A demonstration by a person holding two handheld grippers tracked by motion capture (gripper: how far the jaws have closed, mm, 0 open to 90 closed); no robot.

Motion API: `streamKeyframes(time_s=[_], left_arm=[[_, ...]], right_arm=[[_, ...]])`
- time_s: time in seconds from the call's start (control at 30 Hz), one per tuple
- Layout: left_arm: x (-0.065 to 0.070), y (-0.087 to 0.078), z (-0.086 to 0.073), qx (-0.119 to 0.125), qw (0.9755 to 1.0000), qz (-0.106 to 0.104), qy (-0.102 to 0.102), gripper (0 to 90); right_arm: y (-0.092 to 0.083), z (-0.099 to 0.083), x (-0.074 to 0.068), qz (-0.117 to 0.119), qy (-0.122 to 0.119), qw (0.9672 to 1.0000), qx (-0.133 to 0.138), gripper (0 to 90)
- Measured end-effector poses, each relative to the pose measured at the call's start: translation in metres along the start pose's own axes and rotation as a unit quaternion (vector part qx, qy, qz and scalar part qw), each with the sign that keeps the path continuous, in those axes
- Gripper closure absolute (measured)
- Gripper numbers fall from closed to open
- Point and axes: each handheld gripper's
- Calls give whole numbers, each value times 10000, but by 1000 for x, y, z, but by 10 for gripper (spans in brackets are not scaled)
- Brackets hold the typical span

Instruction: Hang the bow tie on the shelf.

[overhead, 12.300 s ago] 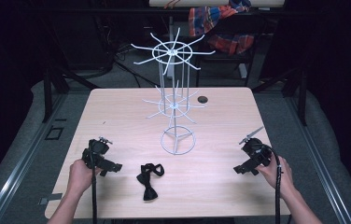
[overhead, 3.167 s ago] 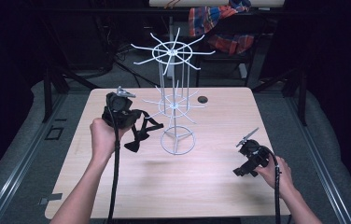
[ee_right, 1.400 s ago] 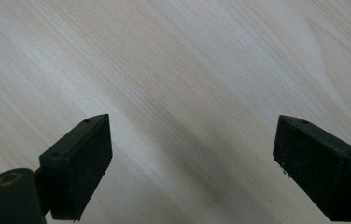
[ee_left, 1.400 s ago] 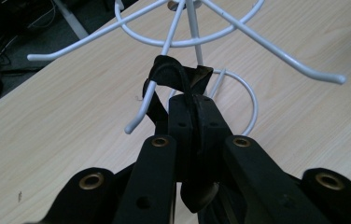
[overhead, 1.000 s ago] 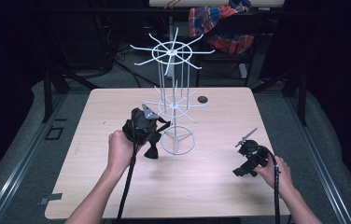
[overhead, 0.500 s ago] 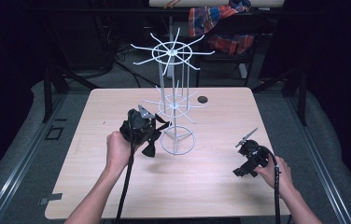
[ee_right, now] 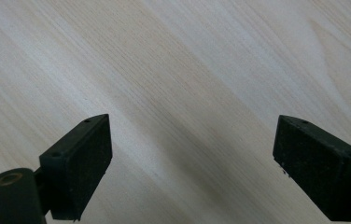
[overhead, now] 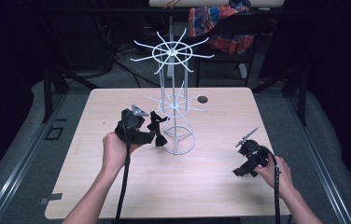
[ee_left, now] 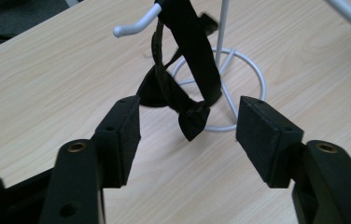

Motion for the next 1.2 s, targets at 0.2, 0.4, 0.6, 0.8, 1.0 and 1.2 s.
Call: streamKeyframes(time_s=[0.2,0.4,0.6,0.8,1.0,1.2], left_arm=[[-2,-6,-5,56,10000,13,6,293],[-6,-14,-17,10,10000,74,-6,222],[-12,-20,-28,-22,9999,137,-64,156],[-23,-19,-48,-200,9994,204,-214,114],[-32,-16,-61,-378,9984,193,-368,52],[-38,-11,-79,-550,9971,134,-506,3]], right_arm=[[1,0,0,23,7,10000,14,115],[0,0,0,6,-17,10000,-25,115],[-1,0,0,-7,-15,10000,-21,115],[-1,0,0,-6,-6,10000,-46,115],[-1,0,0,-41,-16,10000,-52,115],[-1,-1,0,-23,15,10000,-17,115]])
Point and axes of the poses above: each handheld gripper's, and its own axes: y roughly forward along the jaws, z roughly out of its top, x roughly to its right, and after that the axes turned 11 degrees about -x, right-handed
